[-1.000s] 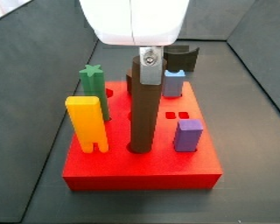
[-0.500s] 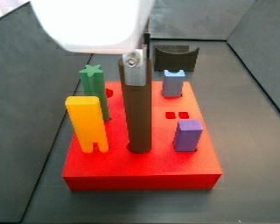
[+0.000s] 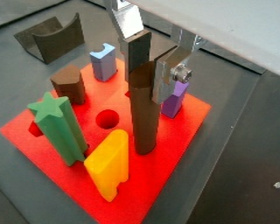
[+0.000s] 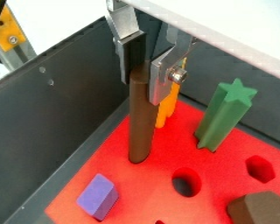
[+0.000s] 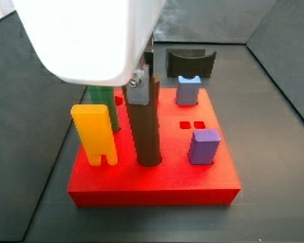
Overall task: Pick up the oval object. Move up. Place the oval object on the fixture. Regrasp the oval object. Move to above the board. Insert the oval object.
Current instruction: Insert the oval object.
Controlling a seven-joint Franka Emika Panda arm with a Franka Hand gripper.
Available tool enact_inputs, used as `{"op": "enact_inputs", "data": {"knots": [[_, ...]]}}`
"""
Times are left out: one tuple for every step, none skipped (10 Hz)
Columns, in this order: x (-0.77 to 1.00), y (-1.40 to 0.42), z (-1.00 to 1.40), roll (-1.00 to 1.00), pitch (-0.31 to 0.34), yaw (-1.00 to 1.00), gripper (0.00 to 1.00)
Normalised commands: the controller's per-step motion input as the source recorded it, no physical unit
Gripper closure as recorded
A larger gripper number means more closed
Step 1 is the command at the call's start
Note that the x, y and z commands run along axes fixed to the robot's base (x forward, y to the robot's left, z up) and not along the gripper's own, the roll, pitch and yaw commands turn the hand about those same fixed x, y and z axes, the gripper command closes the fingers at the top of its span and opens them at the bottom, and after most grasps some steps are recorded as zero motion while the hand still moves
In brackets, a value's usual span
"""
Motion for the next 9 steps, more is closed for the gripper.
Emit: {"op": "enact_inputs", "data": {"knots": [[0.49, -0.22, -0.35, 0.13, 0.099, -0.10, 1.00], [0.56, -0.21, -0.30, 0.11, 0.117, -0.13, 1.00], [0.47, -0.08, -0.35, 0.02, 0.043, -0.14, 1.00], [0.20, 0.00, -0.38, 0.02, 0.000, -0.10, 1.00], [0.01, 0.00, -0.33, 0.01, 0.000, -0.03, 1.00], [0.00, 0.00, -0.32, 0.00, -0.070, -0.03, 1.00], [0.00, 0.00, -0.21, -0.03, -0.126, 0.00, 1.00], [0.00, 0.14, -0.03, -0.11, -0.056, -0.09, 1.00], [0.00, 0.00, 0.00, 0.00, 0.000, 0.00, 1.00]]}}
